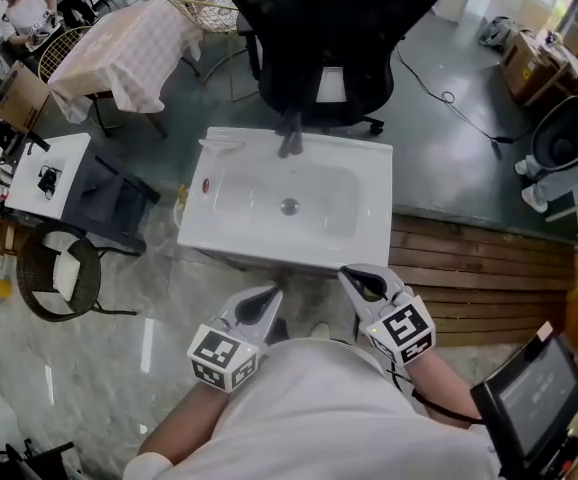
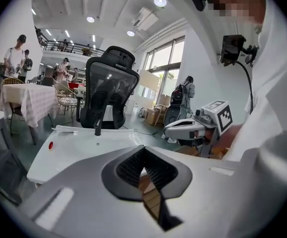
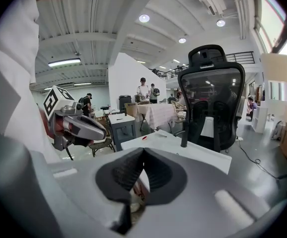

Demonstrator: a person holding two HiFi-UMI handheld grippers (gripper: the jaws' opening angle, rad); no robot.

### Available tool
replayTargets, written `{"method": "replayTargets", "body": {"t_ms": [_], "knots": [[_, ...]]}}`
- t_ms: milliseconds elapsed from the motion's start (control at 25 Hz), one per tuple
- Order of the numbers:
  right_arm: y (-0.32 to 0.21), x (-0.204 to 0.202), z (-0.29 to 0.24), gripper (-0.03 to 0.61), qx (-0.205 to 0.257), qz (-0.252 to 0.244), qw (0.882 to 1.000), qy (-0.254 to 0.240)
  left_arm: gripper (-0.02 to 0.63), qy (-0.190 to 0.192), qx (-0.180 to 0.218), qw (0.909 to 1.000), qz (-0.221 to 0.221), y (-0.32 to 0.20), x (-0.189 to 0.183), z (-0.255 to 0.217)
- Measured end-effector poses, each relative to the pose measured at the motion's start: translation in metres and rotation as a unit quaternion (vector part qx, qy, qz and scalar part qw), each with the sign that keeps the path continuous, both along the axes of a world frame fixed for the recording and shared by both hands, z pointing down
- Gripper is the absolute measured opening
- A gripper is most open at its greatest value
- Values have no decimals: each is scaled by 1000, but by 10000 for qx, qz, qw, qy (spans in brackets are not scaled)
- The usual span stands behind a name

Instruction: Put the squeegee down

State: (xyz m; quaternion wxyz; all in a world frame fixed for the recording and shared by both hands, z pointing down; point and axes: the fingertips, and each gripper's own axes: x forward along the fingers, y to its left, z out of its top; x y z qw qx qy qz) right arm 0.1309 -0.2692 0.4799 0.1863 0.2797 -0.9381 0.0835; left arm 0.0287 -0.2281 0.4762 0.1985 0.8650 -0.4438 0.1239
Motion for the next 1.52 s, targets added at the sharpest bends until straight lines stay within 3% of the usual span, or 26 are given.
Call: {"method": "replayTargets", "body": {"t_ms": [840, 1520], "knots": [[11, -19, -2, 2, 56, -236, 9997, 29, 8, -300, 64, 9994, 159, 3, -3, 5], [16, -26, -1, 2, 54, -303, 9995, 100, 8, -299, 8, 9994, 172, 6, -10, 11]]}}
